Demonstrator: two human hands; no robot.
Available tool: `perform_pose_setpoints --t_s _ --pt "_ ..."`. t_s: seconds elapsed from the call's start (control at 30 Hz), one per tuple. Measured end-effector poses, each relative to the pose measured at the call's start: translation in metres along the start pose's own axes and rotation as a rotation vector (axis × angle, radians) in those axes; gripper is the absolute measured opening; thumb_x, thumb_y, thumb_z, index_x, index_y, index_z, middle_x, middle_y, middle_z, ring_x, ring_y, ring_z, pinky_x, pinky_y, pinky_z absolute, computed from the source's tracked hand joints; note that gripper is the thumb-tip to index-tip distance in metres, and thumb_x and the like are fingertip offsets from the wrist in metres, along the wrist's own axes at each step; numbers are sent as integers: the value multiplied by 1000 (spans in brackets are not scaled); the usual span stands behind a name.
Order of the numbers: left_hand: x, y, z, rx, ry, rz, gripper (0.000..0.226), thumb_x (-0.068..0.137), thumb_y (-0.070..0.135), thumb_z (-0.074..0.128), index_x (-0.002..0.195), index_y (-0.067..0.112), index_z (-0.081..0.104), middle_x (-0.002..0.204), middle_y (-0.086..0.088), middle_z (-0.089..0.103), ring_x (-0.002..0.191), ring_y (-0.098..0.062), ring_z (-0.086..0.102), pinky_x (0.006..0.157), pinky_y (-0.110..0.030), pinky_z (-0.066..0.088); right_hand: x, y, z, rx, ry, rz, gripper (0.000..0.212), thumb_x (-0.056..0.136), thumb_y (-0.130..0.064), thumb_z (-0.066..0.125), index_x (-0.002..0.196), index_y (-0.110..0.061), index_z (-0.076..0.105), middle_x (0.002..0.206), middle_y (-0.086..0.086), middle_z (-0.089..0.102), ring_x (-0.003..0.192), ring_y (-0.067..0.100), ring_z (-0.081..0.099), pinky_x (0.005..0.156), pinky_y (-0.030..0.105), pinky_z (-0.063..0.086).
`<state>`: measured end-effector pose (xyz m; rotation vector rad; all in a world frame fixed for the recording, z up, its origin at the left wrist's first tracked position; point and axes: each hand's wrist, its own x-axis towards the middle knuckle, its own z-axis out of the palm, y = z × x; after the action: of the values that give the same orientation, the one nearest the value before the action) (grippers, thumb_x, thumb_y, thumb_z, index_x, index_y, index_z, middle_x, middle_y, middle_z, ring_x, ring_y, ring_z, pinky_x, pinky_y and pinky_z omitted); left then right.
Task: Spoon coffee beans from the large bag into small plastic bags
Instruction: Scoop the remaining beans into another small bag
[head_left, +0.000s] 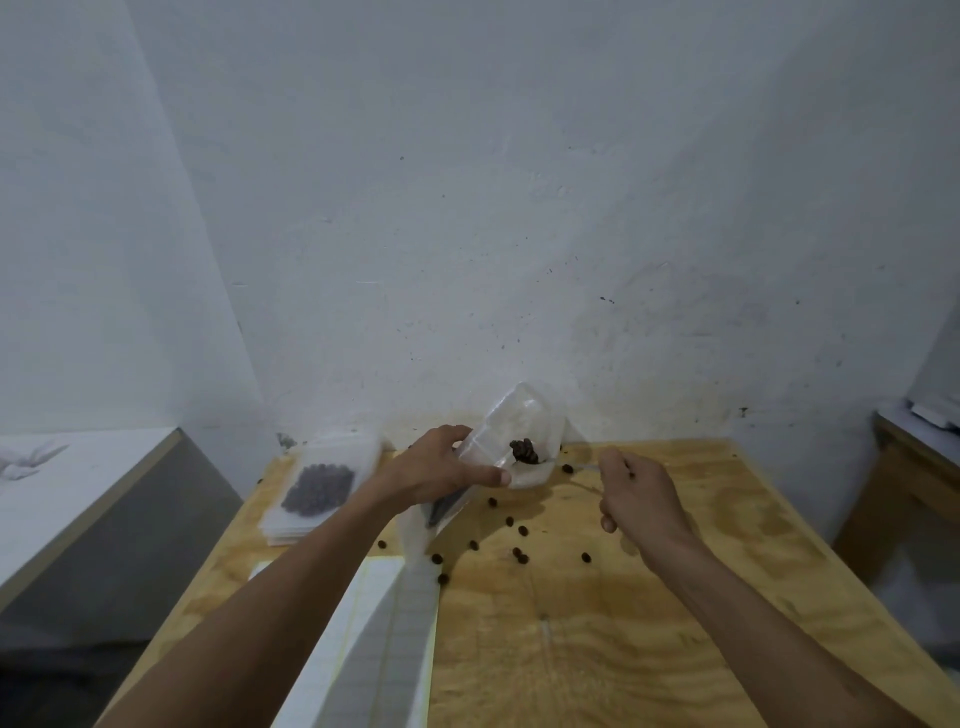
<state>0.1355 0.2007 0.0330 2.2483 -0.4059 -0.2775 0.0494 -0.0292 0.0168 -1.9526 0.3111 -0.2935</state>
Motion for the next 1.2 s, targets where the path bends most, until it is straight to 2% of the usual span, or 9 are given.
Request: perform_pose_setpoints --t_s 0.1,0.2,0.37,0.47,0.57,0.67,0.87,1.07,1.2 --pt "-3 -2 -2 1 -3 6 64 69 49 87 124 25 64 111 7 71 100 -15 68 92 -39 58 3 -12 -12 13 16 -51 44 101 -24 43 59 -15 38 37 -10 35 36 13 40 52 31 37" --pt "-8 -1 -4 1 -7 25 58 73 45 86 123 28 63 110 10 69 99 -11 66 90 -35 57 5 -28 -25 17 38 -101 42 98 -22 45 58 -15 37 40 -6 36 35 13 40 47 25 34" --pt "-17 0 -2 -1 -16 30 71 62 57 85 124 29 64 110 10 71 100 -12 67 92 -39 57 3 -46 -36 6 -30 -184 40 96 -21 47 59 -17 33 44 -8 28 40 17 38 41 21 31" --pt "-19 2 1 -3 -13 46 66 62 57 84 119 32 64 111 10 69 101 -12 65 91 -37 56 -1 -55 -32 -96 -101 -304 39 95 -20 50 60 -16 33 47 -6 29 39 16 39 45 24 30" --pt "-22 5 2 -17 -1 62 42 72 46 86 106 37 62 105 12 67 96 -9 63 80 -28 51 -8 -64 -28 -257 -119 -508 38 93 -14 56 59 -6 41 52 1 35 44 9 30 45 22 24" --pt "-26 5 -1 -33 15 69 45 72 46 86 110 36 64 106 12 69 98 -9 65 85 -30 53 -10 -67 -32 -328 -54 -649 33 90 -8 60 61 -2 46 50 1 37 43 11 31 42 22 24" --pt "-28 10 1 -45 -4 67 51 74 39 87 119 30 66 109 13 70 100 -5 65 83 -24 52 -2 -40 -35 -333 152 -483 43 89 -11 58 53 -14 35 47 -1 31 42 9 24 43 26 20" --pt "-19 19 12 28 -42 104 37 76 31 86 110 25 70 103 13 66 92 0 61 86 -29 52 6 -8 -13 -454 109 -373 40 95 -22 53 58 -16 39 51 1 45 49 19 42 46 32 27" --pt "-10 19 15 78 -52 85 59 74 35 87 126 20 62 122 9 58 102 -12 58 92 -31 49 14 -6 3 -606 90 -340 32 100 -30 46 73 -14 48 61 -3 50 58 19 50 47 31 29"
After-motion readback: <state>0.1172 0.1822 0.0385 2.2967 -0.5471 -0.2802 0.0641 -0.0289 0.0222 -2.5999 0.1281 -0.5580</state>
